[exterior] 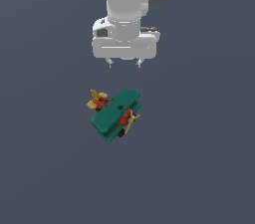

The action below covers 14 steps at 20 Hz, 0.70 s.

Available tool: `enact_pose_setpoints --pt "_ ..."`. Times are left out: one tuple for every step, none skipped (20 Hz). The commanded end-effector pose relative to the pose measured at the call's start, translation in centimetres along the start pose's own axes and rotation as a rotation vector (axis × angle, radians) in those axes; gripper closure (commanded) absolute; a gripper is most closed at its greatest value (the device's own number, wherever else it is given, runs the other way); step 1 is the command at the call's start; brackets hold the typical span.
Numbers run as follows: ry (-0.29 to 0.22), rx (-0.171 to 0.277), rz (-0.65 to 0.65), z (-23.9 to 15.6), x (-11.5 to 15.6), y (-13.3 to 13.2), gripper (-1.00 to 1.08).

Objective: Pick up the object and move it to a goal position.

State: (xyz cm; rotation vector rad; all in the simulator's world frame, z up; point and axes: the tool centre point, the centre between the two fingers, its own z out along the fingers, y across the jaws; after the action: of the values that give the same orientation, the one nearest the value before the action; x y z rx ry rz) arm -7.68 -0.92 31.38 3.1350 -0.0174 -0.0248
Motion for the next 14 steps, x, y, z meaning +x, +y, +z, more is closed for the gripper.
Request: enact_pose_setpoints --pt "0.0 0.0 0.0 0.0 0.0 0.0 -0.6" --pt "0.0 0.0 0.0 0.0 0.0 0.0 -0.6" --pt "0.001 0.0 0.001 -0.1 0.0 0.1 -0.6" --pt "0.002 0.0 0.001 -0.1 0.0 0.1 -0.6" --pt "0.003 0.0 0.002 -0.2 0.0 0.2 -0.6" --pt "0.005 0.001 0.003 -0.4 0.0 0.3 -0.6" --pt "0.006 0.001 0.003 -0.5 0.0 0.5 -0.6" --pt "0.008 0.001 0.002 -0.6 0.0 0.6 -0.6" --pt "0.009 0.002 0.0 -0.8 0.1 0.7 -0.6" --pt "0.011 0.002 -0.002 -0.9 0.2 0.8 -0.6" --pt "0.012 0.003 -0.005 -1.1 0.2 0.9 -0.6" --pt "0.015 0.004 -0.007 -1.2 0.3 0.9 -0.6" --pt "0.017 0.006 -0.009 -1.4 0.4 1.0 -0.6" --pt "0.02 0.008 -0.01 -1.5 0.4 1.0 -0.6"
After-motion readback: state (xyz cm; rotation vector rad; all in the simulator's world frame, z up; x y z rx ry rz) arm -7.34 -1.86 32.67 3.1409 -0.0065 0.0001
